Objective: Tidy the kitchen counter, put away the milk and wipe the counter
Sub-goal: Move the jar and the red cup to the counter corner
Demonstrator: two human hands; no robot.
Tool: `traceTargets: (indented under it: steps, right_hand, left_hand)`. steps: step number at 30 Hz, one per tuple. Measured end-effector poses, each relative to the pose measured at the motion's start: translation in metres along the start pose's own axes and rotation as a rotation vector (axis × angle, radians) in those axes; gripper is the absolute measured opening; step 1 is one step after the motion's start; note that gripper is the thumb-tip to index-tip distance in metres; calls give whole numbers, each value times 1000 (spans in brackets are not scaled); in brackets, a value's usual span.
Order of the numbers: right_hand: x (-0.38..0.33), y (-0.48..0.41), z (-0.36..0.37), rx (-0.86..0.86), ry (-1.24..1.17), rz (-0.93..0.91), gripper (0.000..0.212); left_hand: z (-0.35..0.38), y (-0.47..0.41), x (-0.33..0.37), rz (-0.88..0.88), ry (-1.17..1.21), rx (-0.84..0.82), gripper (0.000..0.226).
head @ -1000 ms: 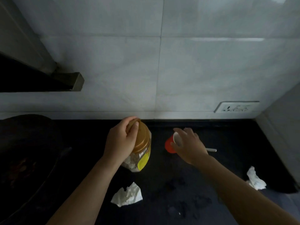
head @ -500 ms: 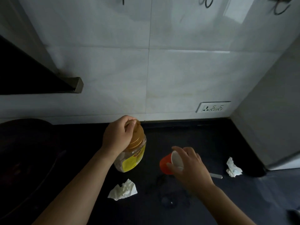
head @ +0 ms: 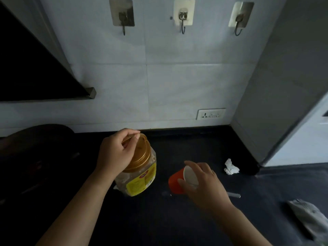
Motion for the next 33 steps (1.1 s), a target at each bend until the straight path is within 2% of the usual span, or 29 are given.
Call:
traceTargets:
  steps: [9, 15, 21, 28, 33]
  right_hand:
    - [5, 130, -2, -111, -25, -105, 57]
    - [3, 206, 31, -285, -85, -113, 60]
    - [-9, 256, 58, -408, -64, -174, 62]
    - [-61, 290, 112, -582, -15, -301, 65]
    - [-119, 303, 150, -677, 27, -405, 64]
  left_hand:
    - [-22, 167, 33, -141, -16, -17, 7]
    - [-37, 290, 18, -266, -65, 58, 9]
    - [-50, 372, -2, -430, -138, 73, 16]
    - [-77, 442, -45, -605, -105, 80, 22]
    - [-131, 486, -83, -729, -71, 161, 13]
Point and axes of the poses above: each hand's wrist, its own y-axis away from the middle knuckle, its own z-axis out of the palm, x = y × z, the point moved 10 cm from there along -y, towards the middle knuckle, and after that the axes turned 9 degrees about -z, right-handed, at the moved point
